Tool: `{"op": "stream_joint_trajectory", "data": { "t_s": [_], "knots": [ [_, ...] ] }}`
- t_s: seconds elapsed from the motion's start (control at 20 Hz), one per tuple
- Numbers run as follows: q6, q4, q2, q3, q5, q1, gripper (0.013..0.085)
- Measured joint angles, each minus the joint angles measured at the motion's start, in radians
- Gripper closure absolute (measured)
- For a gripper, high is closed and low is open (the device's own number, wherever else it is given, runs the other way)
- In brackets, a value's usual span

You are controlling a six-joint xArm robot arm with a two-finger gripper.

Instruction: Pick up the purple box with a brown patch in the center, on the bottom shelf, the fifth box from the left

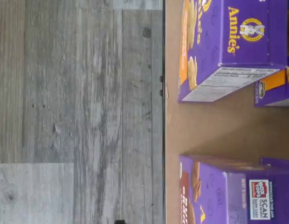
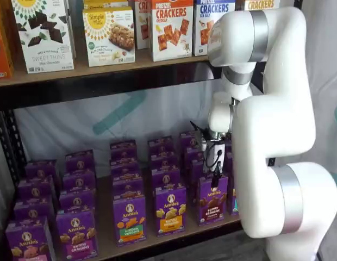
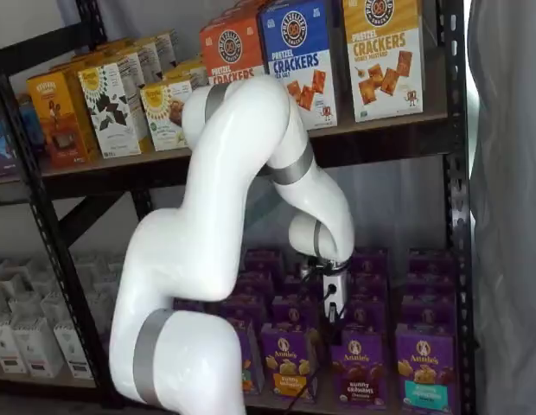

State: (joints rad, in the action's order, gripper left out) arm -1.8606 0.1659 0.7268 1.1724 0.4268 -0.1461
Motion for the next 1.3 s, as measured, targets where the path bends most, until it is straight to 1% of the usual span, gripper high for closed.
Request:
{"op": "stream_joint_trajectory", "data": {
  "t_s": [0.1, 0.35, 0.65, 0.9, 1.3],
  "knots": [
    [-0.005, 0.004, 0.02, 0.026, 0.033, -0.002, 0.013],
    [-0.015, 0.012, 0.066, 0.066, 0.033, -0.005, 0.013],
    [-0.049, 0.041, 0.11, 0.122, 0.043, -0.014, 0.013],
    [-0.042, 0.031, 0.136, 0.162, 0.052, -0.017, 0.013],
    [-0.01, -0.006, 0.202, 0.237, 0.06, -0.019, 0.013]
  ]
}}
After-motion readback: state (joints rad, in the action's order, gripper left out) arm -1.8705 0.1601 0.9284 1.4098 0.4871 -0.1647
